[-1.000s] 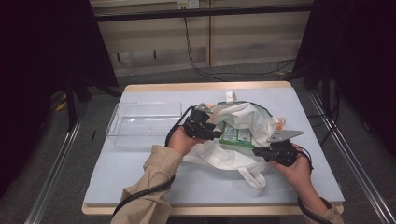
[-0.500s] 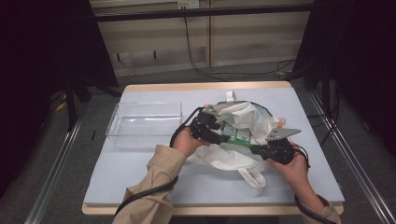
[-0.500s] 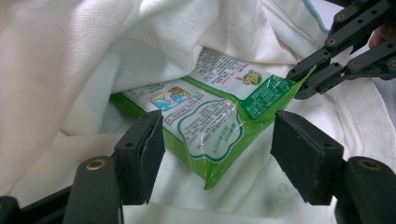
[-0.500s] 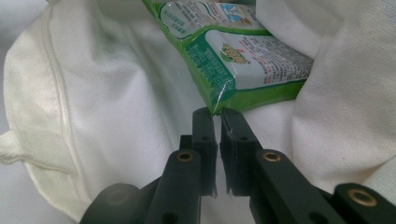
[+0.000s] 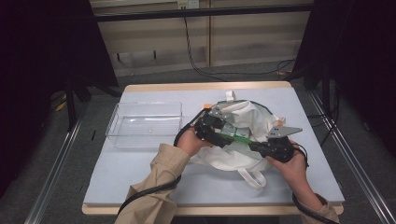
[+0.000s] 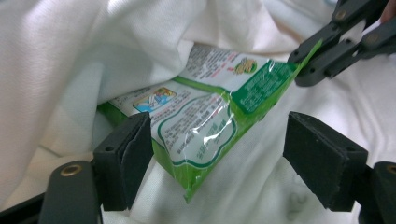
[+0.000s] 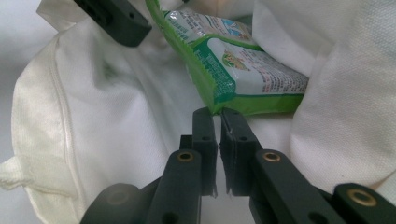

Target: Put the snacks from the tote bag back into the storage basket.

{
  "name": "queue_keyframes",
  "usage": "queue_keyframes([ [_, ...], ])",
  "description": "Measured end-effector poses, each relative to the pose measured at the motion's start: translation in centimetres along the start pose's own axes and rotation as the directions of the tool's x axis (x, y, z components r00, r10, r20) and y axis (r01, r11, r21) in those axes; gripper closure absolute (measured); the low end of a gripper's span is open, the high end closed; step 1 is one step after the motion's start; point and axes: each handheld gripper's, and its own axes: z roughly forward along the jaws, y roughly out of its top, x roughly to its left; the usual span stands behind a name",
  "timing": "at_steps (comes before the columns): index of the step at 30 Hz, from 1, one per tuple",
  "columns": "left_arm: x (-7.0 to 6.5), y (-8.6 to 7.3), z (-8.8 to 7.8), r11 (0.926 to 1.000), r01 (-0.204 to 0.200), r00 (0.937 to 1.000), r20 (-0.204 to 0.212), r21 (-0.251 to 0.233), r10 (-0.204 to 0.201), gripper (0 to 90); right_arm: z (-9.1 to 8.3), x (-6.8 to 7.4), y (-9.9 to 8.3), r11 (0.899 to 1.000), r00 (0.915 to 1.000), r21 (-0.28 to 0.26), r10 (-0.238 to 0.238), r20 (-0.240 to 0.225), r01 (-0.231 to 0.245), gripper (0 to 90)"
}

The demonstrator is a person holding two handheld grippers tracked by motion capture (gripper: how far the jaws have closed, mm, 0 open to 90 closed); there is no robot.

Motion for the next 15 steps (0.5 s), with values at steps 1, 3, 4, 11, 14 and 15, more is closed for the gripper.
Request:
queue_keyframes([
  [1,0.0,0.0,0.1,0.9998,-0.013,0.9999,-0.003,0.012,0.013,23.6,0.0,0.0,0.0,1.0,1.0,-0.001,0.002,0.0,-0.002,84.7],
  [3,0.1,-0.1,0.3,0.9998,-0.018,0.9998,-0.007,0.013,0.018,23.6,0.0,0.0,0.1,1.0,1.0,-0.01,0.006,0.002,-0.006,84.8],
  [4,0.1,-0.1,0.4,0.9998,-0.01,0.9999,-0.006,0.015,0.01,23.6,0.0,0.0,0.1,1.0,1.0,-0.015,0.007,0.005,-0.007,84.8],
  [11,0.5,-0.2,1.1,0.999,-0.031,0.9992,-0.023,0.033,0.032,24.5,-0.1,-0.1,0.3,0.999,0.9998,-0.035,0.02,0.01,-0.019,85.3],
  [14,0.5,-0.1,1.2,0.9986,-0.037,0.999,-0.026,0.037,0.038,26.2,-0.1,-0.1,0.3,0.999,0.9997,-0.04,0.023,0.01,-0.022,85.4],
  [15,0.5,-0.1,1.3,0.9982,-0.043,0.9987,-0.026,0.042,0.044,28.1,-0.2,-0.1,0.3,0.999,0.9997,-0.042,0.024,0.01,-0.024,85.4],
])
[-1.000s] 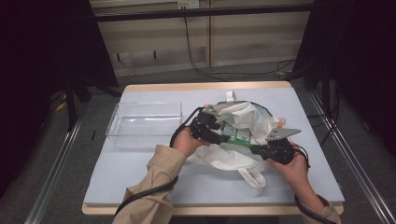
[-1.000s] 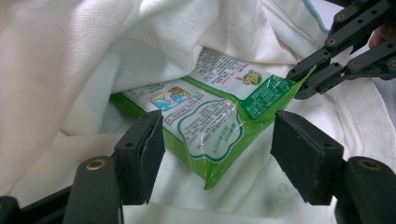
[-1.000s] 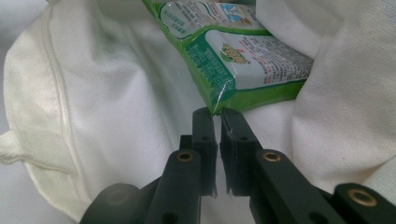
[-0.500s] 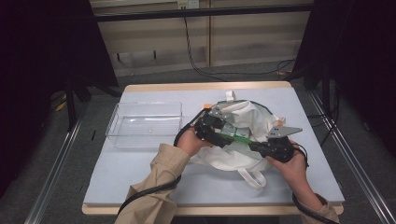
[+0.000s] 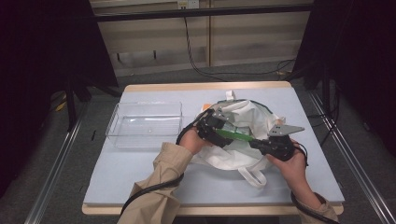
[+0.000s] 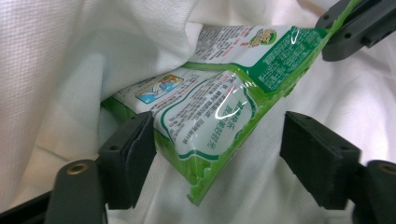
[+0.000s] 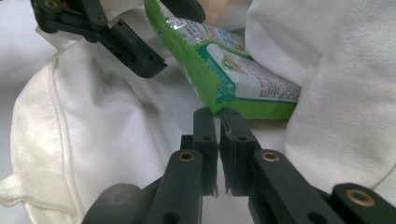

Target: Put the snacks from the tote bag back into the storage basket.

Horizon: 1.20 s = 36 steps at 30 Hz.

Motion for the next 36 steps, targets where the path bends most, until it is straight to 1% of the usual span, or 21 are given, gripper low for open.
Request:
queue_keyframes([
  [3,0.1,0.1,0.0,0.9998,-0.019,0.9998,-0.009,0.006,0.019,30.4,0.0,0.0,0.0,1.0,1.0,-0.001,0.002,0.0,-0.002,85.5],
  [4,0.1,0.1,0.0,0.9998,-0.02,0.9997,-0.013,0.007,0.02,31.2,0.0,0.0,0.0,1.0,1.0,-0.001,0.002,0.0,-0.002,85.5],
  [7,0.0,0.1,0.0,0.9998,-0.016,0.9994,-0.03,0.011,0.017,38.3,-0.1,-0.1,0.0,1.0,1.0,0.002,0.003,0.005,-0.003,85.7],
  [10,0.2,0.1,-0.2,0.9995,-0.021,0.9994,-0.028,0.024,0.022,44.9,-0.2,-0.2,0.0,1.0,0.9999,-0.005,0.01,0.002,-0.01,85.6],
  [11,0.1,0.2,-0.3,0.9995,-0.023,0.9994,-0.026,0.021,0.023,50.6,-0.2,-0.2,0.0,1.0,0.9999,-0.005,0.01,0.003,-0.01,85.7],
  [14,-0.1,0.4,-0.4,0.9989,-0.02,0.9992,-0.032,0.043,0.021,55.2,-0.2,-0.2,0.1,1.0,1.0,-0.007,0.009,0.002,-0.009,85.8],
  [15,-0.2,0.4,-0.4,0.9992,-0.014,0.9992,-0.037,0.038,0.015,56.4,-0.2,-0.2,0.1,1.0,1.0,-0.005,0.009,0.001,-0.009,85.9],
  [17,-0.3,0.5,-0.4,0.9991,-0.001,0.9995,-0.031,0.042,0.003,59.2,-0.3,-0.2,0.1,1.0,0.9999,-0.01,0.012,0.002,-0.012,85.9],
  [19,-0.4,0.7,-0.7,0.999,-0.005,0.9995,-0.03,0.045,0.006,61.9,-0.3,-0.2,0.1,1.0,0.9999,-0.014,0.012,0.004,-0.011,85.7],
  [20,-0.5,0.8,-0.9,0.9989,-0.015,0.9994,-0.032,0.044,0.017,63.0,-0.4,-0.2,0.1,1.0,0.9999,-0.016,0.013,0.004,-0.013,85.5],
  [21,-0.6,0.9,-1.1,0.9993,0.0,0.9995,-0.03,0.038,0.001,63.8,-0.4,-0.2,0.2,1.0,0.9999,-0.019,0.013,0.0,-0.013,85.4],
  [22,-0.5,1.1,-1.4,0.9992,-0.011,0.9995,-0.03,0.04,0.012,64.3,-0.4,-0.2,0.2,1.0,0.9999,-0.021,0.015,0.001,-0.015,85.0],
  [23,-0.6,1.2,-1.6,0.9993,-0.004,0.9995,-0.032,0.038,0.005,64.8,-0.4,-0.2,0.2,1.0,0.9999,-0.028,0.014,-0.003,-0.014,84.6],
  [26,-0.6,1.5,-2.2,0.9992,0.032,0.9991,-0.028,0.023,-0.031,66.2,-0.7,-0.1,0.4,0.999,0.9999,-0.046,0.015,-0.001,-0.015,81.7],
  [27,-0.5,1.6,-2.5,0.9994,0.03,0.9993,-0.022,0.015,-0.03,66.5,-0.8,-0.2,0.4,0.999,0.9998,-0.052,0.017,0.006,-0.016,77.0],
  [28,-0.5,1.8,-2.9,0.9988,0.049,0.9987,-0.009,-0.005,-0.05,67.3,-0.9,-0.2,0.4,0.999,0.9996,-0.048,0.022,0.018,-0.021,76.2],
  [29,-0.5,2.0,-3.2,0.9982,0.059,0.9982,-0.007,-0.015,-0.059,68.7,-0.9,-0.3,0.4,0.999,0.9995,-0.047,0.021,0.022,-0.02,76.2],
  [32,-0.7,2.6,-3.8,0.9985,0.055,0.9985,-0.002,-0.008,-0.055,69.6,-0.8,-0.4,0.2,0.999,0.9992,-0.042,0.032,0.023,-0.031,76.2],
  [33,-0.7,2.7,-3.9,0.999,0.044,0.999,0.005,-0.001,-0.044,69.7,-0.8,-0.4,0.1,0.999,0.9994,-0.041,0.029,0.021,-0.028,76.3],
  [34,-0.9,2.8,-4.0,0.9985,0.052,0.9986,0.01,-0.014,-0.052,69.6,-0.8,-0.3,0.1,0.999,0.9995,-0.039,0.026,0.019,-0.026,76.3],
  [36,-0.8,3.0,-4.2,0.9988,0.047,0.9988,0.012,-0.015,-0.047,69.3,-0.8,-0.2,0.2,0.999,0.9995,-0.042,0.022,0.023,-0.021,79.3],
])
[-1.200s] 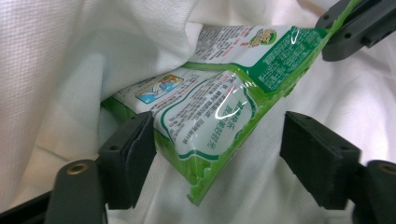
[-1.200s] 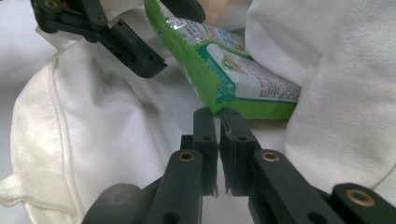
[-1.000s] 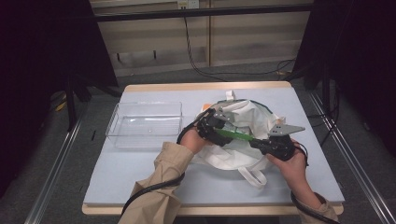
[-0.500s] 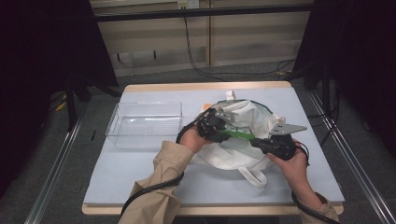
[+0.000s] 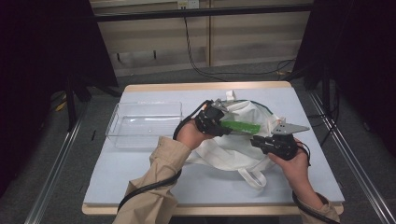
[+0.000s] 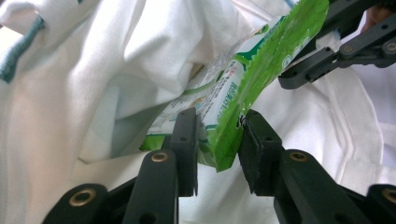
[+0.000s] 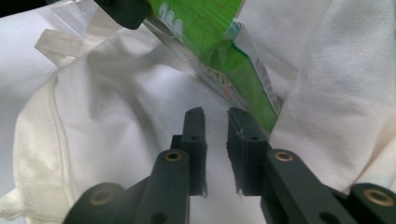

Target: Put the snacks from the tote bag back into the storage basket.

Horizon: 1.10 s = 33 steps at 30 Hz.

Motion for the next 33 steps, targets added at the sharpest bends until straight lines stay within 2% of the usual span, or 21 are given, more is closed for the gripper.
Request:
queue_keyframes([
  [4,0.1,0.1,0.0,0.9999,-0.012,0.9999,-0.001,-0.003,0.012,67.0,0.0,0.0,0.0,1.0,1.0,-0.005,0.001,-0.001,-0.001,84.2],
  [7,0.1,0.1,0.2,0.9993,-0.03,0.9995,0.003,-0.02,0.03,62.4,0.0,-0.1,-0.1,1.0,1.0,-0.02,0.008,0.0,-0.008,87.4],
  [9,0.1,0.1,0.3,0.9991,-0.039,0.9992,0.003,-0.014,0.039,59.4,0.0,-0.1,-0.1,1.0,0.9999,-0.025,0.012,0.004,-0.011,88.4],
  [17,-0.1,0.2,1.2,0.9954,-0.094,0.9954,0.016,-0.02,0.094,40.8,0.2,0.1,0.2,0.999,1.0,-0.042,0.009,0.002,-0.008,89.0],
  [21,-0.3,0.3,1.9,0.9914,-0.129,0.9915,0.023,0.024,0.128,37.9,0.2,0.1,0.3,0.999,0.9999,-0.053,0.012,0.003,-0.012,89.1],
  [23,-0.3,0.2,2.3,0.9886,-0.144,0.9895,0.008,0.041,0.144,35.6,0.2,0.1,0.3,0.999,0.9999,-0.053,0.013,0.003,-0.013,89.0],
  [27,-0.1,0.0,2.7,0.9829,-0.172,0.9849,-0.008,0.066,0.173,41.4,0.3,0.2,0.3,0.999,0.9999,-0.051,0.013,0.001,-0.013,88.9],
  [32,0.3,-0.2,2.7,0.9858,-0.141,0.9893,-0.023,0.091,0.144,53.5,0.6,0.2,0.1,0.999,0.9997,-0.043,0.017,-0.017,-0.018,87.1],
  [33,0.3,-0.1,2.6,0.9844,-0.147,0.9883,-0.028,0.097,0.15,56.1,0.6,0.2,0.1,0.999,0.9998,-0.043,0.013,-0.015,-0.013,86.8],
])
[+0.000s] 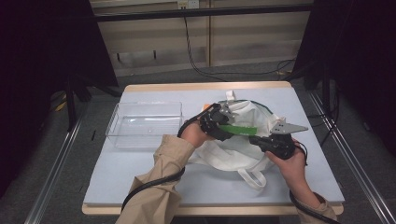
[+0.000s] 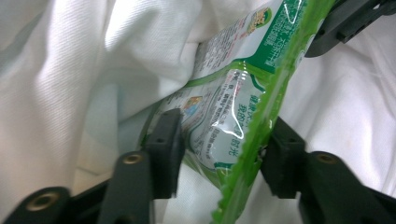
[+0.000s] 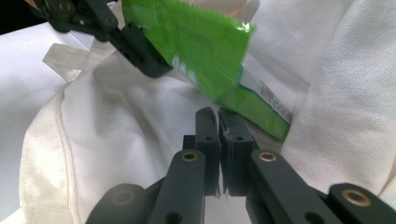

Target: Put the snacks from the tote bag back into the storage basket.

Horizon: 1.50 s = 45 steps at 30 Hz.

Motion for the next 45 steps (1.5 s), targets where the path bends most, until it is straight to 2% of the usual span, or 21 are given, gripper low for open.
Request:
queue_keyframes([
  [1,0.0,0.1,-0.3,0.9999,-0.012,0.9999,-0.009,0.004,0.012,60.3,0.0,0.0,0.0,1.0,1.0,0.002,-0.002,0.0,0.002,86.1],
  [2,0.0,0.2,-0.5,1.0,-0.008,0.9999,-0.012,0.006,0.008,62.7,0.0,0.0,0.0,1.0,1.0,0.007,-0.001,0.001,0.001,85.8],
  [3,0.0,0.3,-0.8,1.0,0.004,1.0,-0.008,-0.001,-0.004,63.7,-0.1,-0.1,0.0,1.0,1.0,0.011,-0.003,0.004,0.003,85.5],
  [6,0.0,0.5,-1.6,1.0,0.002,0.9997,-0.025,0.008,-0.002,67.3,-0.4,-0.2,-0.1,1.0,0.9999,0.019,0.002,0.011,-0.002,82.1],
  [14,0.5,0.5,-2.8,0.9989,0.037,0.9991,-0.022,0.03,-0.036,69.9,-0.8,-0.4,-0.4,0.999,0.9999,0.039,-0.002,0.016,0.001,75.7],
  [20,0.5,0.7,-3.3,0.9971,0.02,0.999,-0.042,0.073,-0.017,71.1,-1.0,-0.4,-0.4,0.998,0.9998,0.054,-0.015,0.008,0.015,72.4],
  [26,0.3,1.1,-3.2,0.993,-0.003,0.9993,-0.037,0.118,0.007,71.3,-1.0,-0.4,-0.5,0.998,0.9998,0.06,-0.02,0.009,0.019,69.9],
  [29,0.3,1.3,-3.3,0.9921,0.017,0.9993,-0.036,0.124,-0.013,73.0,-0.9,-0.4,-0.5,0.997,0.9997,0.077,-0.023,0.004,0.023,63.6],
  [33,0.5,1.6,-3.5,0.9897,0.024,0.9994,-0.027,0.141,-0.02,76.6,-0.7,-0.1,-0.3,0.994,0.999,0.099,-0.045,0.007,0.044,53.1],
  [37,0.6,2.0,-3.9,0.99,0.034,0.9992,-0.024,0.137,-0.031,77.9,-0.6,0.0,-0.1,0.992,0.9981,0.118,-0.058,0.02,0.055,42.3],
  [45,0.7,3.0,-4.9,0.989,0.031,0.9994,-0.018,0.145,-0.029,78.4,-0.7,0.0,0.0,0.991,0.9977,0.123,-0.062,0.026,0.058,32.7],
])
